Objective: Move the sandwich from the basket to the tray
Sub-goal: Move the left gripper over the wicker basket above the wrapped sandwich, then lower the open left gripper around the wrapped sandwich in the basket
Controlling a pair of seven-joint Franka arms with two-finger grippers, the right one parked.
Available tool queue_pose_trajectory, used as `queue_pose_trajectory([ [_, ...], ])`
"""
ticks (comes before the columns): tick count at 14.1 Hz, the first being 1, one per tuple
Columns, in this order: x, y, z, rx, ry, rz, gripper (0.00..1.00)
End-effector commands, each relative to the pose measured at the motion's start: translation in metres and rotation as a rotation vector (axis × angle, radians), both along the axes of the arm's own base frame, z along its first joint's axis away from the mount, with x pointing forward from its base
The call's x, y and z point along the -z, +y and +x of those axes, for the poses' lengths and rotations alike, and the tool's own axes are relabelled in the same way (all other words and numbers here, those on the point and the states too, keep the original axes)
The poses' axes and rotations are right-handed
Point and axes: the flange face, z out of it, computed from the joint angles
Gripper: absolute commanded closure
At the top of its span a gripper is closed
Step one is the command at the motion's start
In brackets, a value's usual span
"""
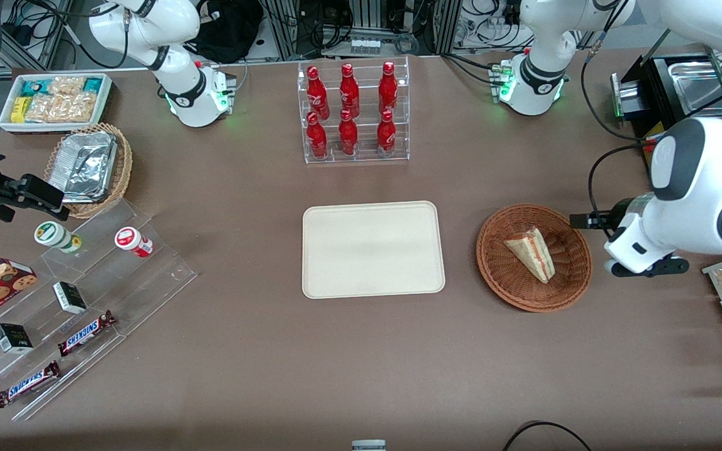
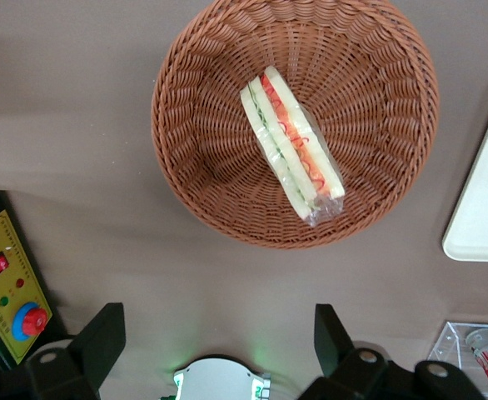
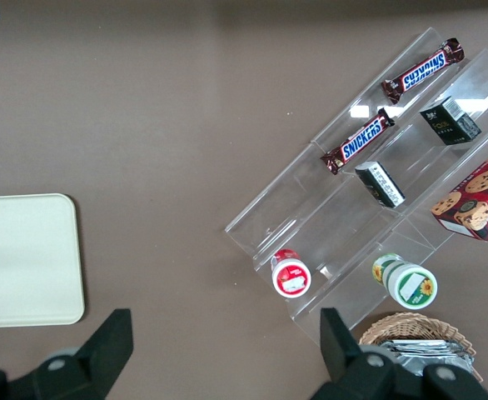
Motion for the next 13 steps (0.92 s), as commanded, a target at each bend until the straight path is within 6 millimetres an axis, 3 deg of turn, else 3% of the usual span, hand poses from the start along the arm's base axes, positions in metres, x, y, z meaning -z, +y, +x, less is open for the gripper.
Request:
queue_pose_trajectory([
  [1, 0.021, 0.0, 0.008, 0.008, -0.002, -0.001, 0.0],
  [4, 0.057, -0.003, 0.001, 0.023, -0.024, -0.001, 0.0],
  [6, 0.068, -0.005, -0.004, 0.025, -0.026, -0.001, 0.0],
  [10, 0.079, -0.008, -0.025, 0.006, -0.071, 0.004, 0.0],
  [13, 0.081, -0.027, -0.044, -0.076, -0.15, 0.032, 0.0],
])
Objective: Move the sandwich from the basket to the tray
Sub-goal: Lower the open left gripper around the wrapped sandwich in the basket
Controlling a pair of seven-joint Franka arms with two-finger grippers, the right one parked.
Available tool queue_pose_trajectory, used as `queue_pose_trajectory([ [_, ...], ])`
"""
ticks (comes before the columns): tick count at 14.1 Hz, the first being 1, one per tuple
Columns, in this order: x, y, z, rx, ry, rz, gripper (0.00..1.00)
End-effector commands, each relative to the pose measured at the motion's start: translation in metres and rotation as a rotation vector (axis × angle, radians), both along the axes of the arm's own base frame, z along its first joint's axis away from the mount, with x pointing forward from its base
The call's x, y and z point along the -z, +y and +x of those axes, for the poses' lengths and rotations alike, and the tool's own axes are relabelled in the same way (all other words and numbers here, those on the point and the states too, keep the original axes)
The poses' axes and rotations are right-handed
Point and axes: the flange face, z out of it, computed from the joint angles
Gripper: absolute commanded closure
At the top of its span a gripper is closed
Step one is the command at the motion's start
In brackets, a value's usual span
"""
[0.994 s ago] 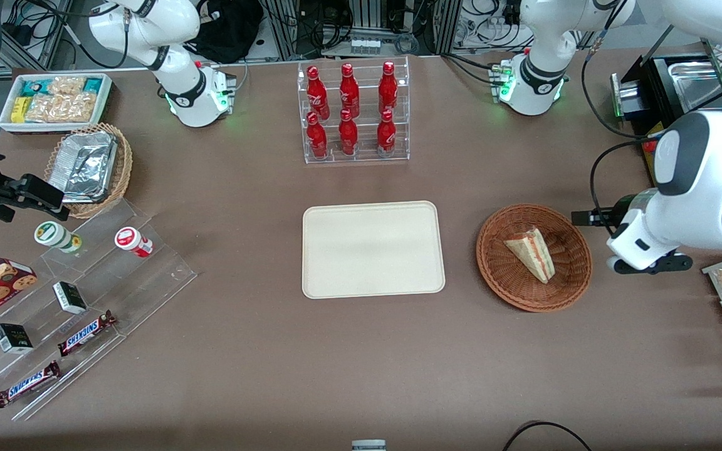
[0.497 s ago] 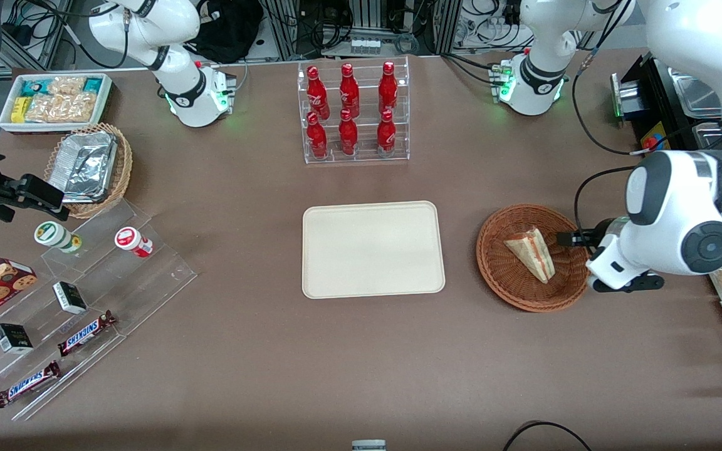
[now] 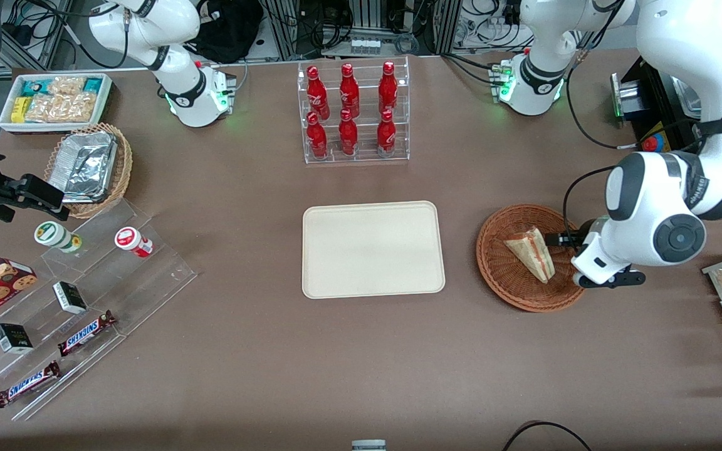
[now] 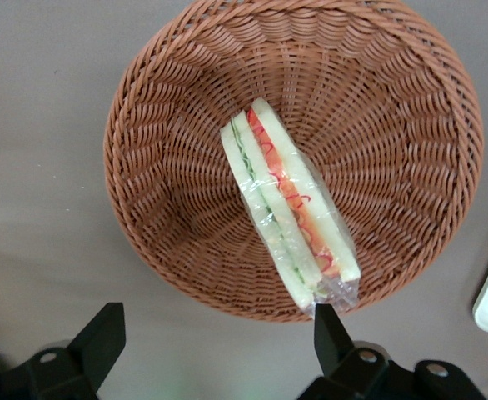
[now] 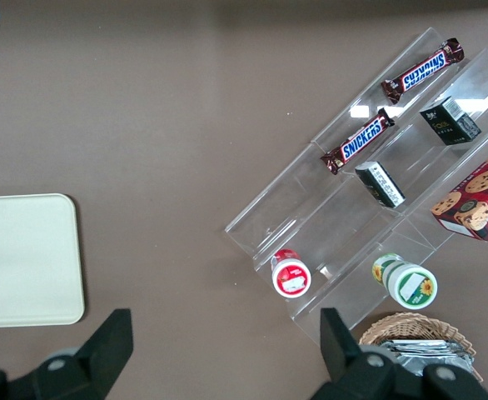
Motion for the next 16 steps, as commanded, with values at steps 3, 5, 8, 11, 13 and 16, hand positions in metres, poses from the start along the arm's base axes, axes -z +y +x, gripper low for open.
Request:
queue_pose_trajectory([
  [3, -0.001, -0.043, -0.05, -0.209, -0.158, 0.059, 0.0],
  [5, 0.014, -0.048, -0.063, -0.33, -0.248, 0.057, 0.0],
  [8, 0.022, -0.049, -0.062, -0.493, -0.279, 0.074, 0.0],
  [11, 0.028, -0.047, -0.061, -0.55, -0.271, 0.076, 0.0],
  [13, 0.032, -0.046, -0.058, -0.612, -0.288, 0.077, 0.0],
  [16, 0.046, -0.048, -0.057, -0.628, -0.285, 0.081, 0.0],
])
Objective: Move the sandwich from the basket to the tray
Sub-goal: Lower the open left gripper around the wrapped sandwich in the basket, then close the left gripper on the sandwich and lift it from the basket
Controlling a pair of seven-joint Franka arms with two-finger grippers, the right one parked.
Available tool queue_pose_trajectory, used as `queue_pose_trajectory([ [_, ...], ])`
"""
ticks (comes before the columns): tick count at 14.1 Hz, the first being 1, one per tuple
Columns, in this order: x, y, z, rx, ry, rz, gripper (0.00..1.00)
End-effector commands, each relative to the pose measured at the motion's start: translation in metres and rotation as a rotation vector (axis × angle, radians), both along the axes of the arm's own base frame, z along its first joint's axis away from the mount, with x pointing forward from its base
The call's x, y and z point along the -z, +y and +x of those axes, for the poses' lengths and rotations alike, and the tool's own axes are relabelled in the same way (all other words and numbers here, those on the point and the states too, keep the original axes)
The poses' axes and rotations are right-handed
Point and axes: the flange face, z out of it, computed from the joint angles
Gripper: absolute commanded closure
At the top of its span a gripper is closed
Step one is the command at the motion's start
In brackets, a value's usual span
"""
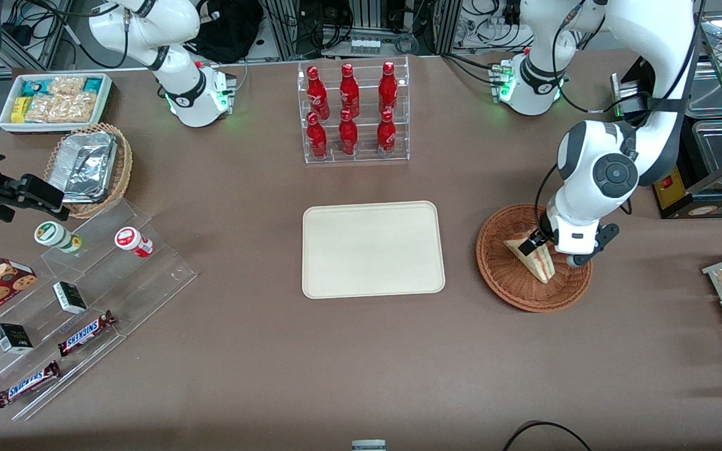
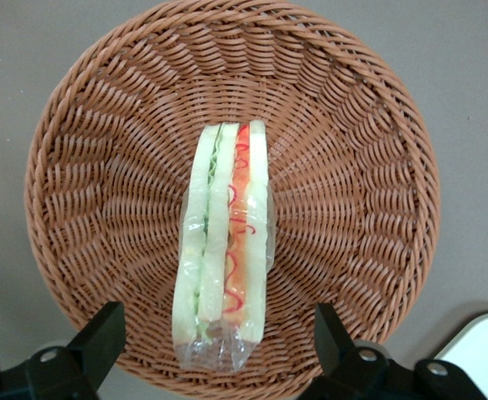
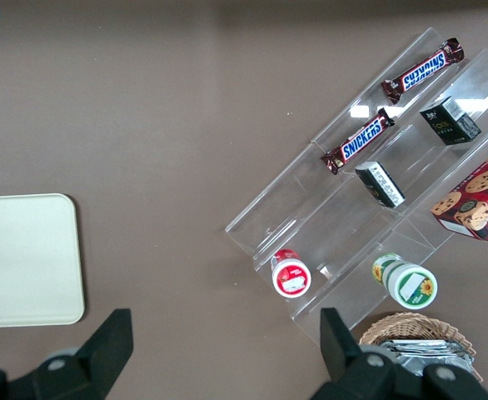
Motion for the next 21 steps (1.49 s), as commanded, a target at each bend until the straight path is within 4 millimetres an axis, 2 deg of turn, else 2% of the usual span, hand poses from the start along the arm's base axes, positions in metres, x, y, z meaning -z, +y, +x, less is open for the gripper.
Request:
queue_pose_trajectory([
  [1, 0.011, -0.002, -0.002, -0.03, -0.007, -0.004, 0.0],
  [7, 0.043, -0.004, -0.001, -0.026, 0.023, 0.002, 0.01],
  [8, 0.044, -0.003, -0.001, -0.033, 0.025, 0.001, 0.08],
  [12, 0.042, -0.003, 0.0, -0.077, 0.026, 0.005, 0.76],
  [13, 0.04, -0.004, 0.0, -0.074, 0.023, 0.004, 0.84],
  [15, 0.026, -0.006, 0.008, -0.072, 0.012, 0.002, 0.85],
  [19, -0.027, -0.012, 0.028, -0.047, 0.1, 0.031, 0.85],
  [21, -0.048, -0.034, 0.033, -0.009, 0.125, 0.039, 0.85],
])
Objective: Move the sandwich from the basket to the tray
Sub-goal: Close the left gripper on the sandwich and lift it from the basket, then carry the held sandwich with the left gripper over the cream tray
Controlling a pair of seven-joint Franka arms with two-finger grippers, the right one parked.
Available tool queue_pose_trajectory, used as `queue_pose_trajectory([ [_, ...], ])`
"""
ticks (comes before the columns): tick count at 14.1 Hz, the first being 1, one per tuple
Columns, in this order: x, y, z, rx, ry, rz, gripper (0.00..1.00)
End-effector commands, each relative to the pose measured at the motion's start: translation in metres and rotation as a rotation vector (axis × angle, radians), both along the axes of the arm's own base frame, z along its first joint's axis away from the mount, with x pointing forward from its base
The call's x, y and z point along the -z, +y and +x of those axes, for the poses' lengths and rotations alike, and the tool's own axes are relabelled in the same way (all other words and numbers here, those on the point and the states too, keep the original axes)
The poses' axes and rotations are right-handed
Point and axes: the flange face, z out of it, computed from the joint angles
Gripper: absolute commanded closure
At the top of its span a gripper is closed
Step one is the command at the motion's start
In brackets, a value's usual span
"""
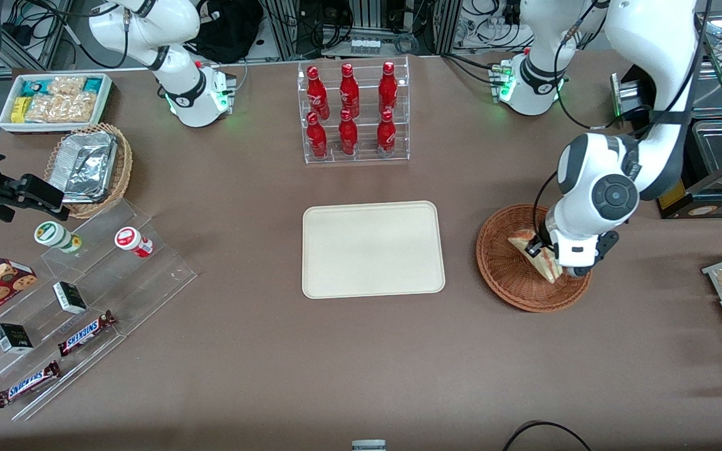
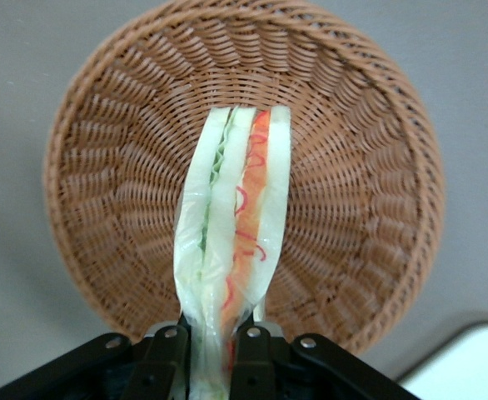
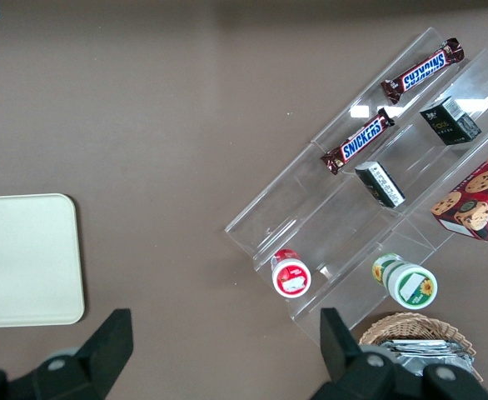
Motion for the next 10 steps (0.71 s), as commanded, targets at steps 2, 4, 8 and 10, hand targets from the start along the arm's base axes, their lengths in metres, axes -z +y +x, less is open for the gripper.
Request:
queue_pose_trajectory([
  [2, -0.023, -0.05, 0.002, 0.161, 0.035, 0.003, 0.85],
  [4, -0.025, -0.082, -0.003, 0.306, 0.033, -0.014, 0.87],
  [8, -0.003, -0.155, -0.003, 0.458, 0.063, -0.025, 0.89],
  [10, 0.01, -0.198, -0.003, 0.528, 0.063, -0.034, 0.88],
])
